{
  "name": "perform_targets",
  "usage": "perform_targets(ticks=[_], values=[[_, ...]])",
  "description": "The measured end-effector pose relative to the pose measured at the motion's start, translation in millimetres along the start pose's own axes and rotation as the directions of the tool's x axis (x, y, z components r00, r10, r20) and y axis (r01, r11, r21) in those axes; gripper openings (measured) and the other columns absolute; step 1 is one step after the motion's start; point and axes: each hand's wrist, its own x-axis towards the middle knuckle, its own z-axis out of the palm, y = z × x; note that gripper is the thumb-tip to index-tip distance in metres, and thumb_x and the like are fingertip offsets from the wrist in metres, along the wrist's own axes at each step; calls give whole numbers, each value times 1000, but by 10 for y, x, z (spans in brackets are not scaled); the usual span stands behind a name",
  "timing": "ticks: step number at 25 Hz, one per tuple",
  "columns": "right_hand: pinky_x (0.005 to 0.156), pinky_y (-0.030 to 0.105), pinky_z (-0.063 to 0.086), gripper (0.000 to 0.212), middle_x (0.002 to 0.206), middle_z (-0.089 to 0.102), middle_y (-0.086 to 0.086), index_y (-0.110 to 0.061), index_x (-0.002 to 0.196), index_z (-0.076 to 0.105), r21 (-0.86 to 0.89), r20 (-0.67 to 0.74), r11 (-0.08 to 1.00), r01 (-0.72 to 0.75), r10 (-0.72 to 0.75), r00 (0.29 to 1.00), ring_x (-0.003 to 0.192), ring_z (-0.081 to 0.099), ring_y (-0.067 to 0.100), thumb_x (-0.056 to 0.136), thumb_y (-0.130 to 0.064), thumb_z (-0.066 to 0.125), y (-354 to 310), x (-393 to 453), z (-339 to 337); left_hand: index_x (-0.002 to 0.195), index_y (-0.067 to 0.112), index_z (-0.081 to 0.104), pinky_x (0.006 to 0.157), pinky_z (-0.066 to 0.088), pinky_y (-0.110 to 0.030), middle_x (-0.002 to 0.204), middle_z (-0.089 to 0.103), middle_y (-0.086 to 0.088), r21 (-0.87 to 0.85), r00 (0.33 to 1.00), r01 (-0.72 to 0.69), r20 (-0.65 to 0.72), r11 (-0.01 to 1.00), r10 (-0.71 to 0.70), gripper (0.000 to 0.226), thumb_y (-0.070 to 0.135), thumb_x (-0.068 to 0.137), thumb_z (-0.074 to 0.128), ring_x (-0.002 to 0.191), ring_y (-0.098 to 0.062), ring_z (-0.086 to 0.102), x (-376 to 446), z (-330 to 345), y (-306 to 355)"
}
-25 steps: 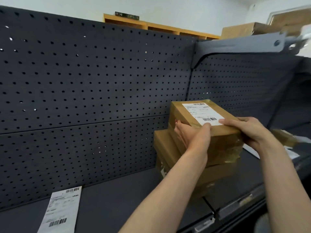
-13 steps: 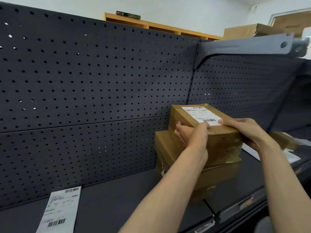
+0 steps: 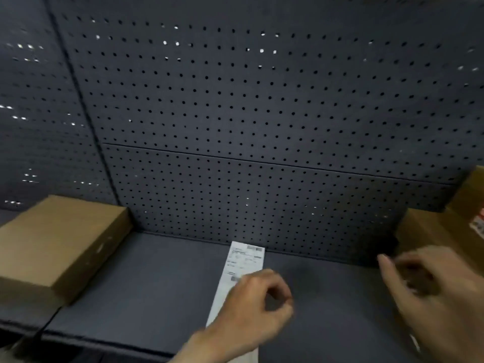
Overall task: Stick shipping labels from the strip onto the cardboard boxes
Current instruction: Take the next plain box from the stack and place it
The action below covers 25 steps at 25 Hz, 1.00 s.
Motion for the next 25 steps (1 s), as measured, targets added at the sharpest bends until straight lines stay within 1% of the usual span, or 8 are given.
perform_targets(ticks=[1, 2, 4, 9, 12, 15, 19, 25], values=[[66, 20, 46, 35, 69, 63, 2, -14, 72, 68, -9, 189, 1000, 8, -6, 982, 63, 58, 19, 83, -46, 58, -242, -178, 296, 85, 28, 66, 80, 55, -31, 86, 65, 20, 126, 998, 51, -53, 991, -45, 22, 46, 75, 59, 88, 0, 64, -198, -278, -340], [63, 24, 49, 35, 66, 62, 1, -14, 67, 67, -22, 201, 987, 160, -152, 968, 60, 59, 21, 84, -43, 58, -468, -343, 708, 86, 31, 66, 78, 54, -28, 82, 62, 24, 247, 991, 102, -108, 964, -77, 26, 51, 75, 56, 88, 0, 64, -408, -619, -696], [52, 29, 51, 34, 63, 60, -3, -15, 61, 65, -32, 360, 976, 216, -190, 913, 57, 60, 21, 84, -39, 59, -816, -717, 1392, 84, 33, 65, 68, 53, -24, 76, 55, 24, 464, 982, 139, -180, 875, -61, 30, 58, 76, 50, 84, -2, 65, -643, -1140, -1124], [53, 33, 51, 29, 66, 55, 0, -14, 63, 61, 131, 371, 947, 294, -322, 871, 60, 58, 22, 82, -35, 62, -1913, -1100, 2800, 65, 24, 56, 49, 47, -32, 66, 56, 11, 619, 913, 260, -408, 741, 20, 30, 51, 79, 56, 68, -13, 62, -1105, -2566, -1970], [56, 30, 53, 23, 75, 59, -4, -18, 76, 66, 205, 445, 943, 263, -329, 833, 68, 60, 16, 86, -39, 63, -2685, -1259, 3291, 66, 24, 59, 55, 46, -33, 69, 59, 10, 682, 892, 302, -449, 666, 57, 30, 50, 81, 54, 69, -19, 61, -1298, -3261, -2453], [71, 25, 57, 37, 101, 65, -9, -22, 106, 70, 263, 545, 960, 94, -228, 807, 91, 63, 9, 92, -54, 57, -3314, -1384, 3591, 80, 22, 69, 72, 47, -37, 89, 65, 7, 702, 868, 376, -496, 605, 35, 36, 55, 80, 53, 86, -23, 63, -1475, -3806, -2978], [100, 30, 51, 79, 137, 49, -15, -24, 143, 48, 282, 645, 916, -287, 41, 763, 123, 50, 4, 88, -80, 38, -3880, -1433, 3828, 103, 21, 69, 82, 47, -47, 111, 63, 0, 657, 839, 469, -540, 590, -67, 58, 68, 76, 49, 102, -31, 62, -1623, -4304, -3479], [113, 29, 41, 116, 152, 31, -14, -24, 158, 18, 238, 709, 736, -634, 314, 631, 139, 37, 7, 68, -75, 70, -4237, -1414, 4048, 138, 25, 49, 94, 47, -46, 138, 55, -1, 392, 794, 568, -494, 724, -355, 89, 83, 71, 43, 123, -29, 56, -1623, -4454, -3780]])
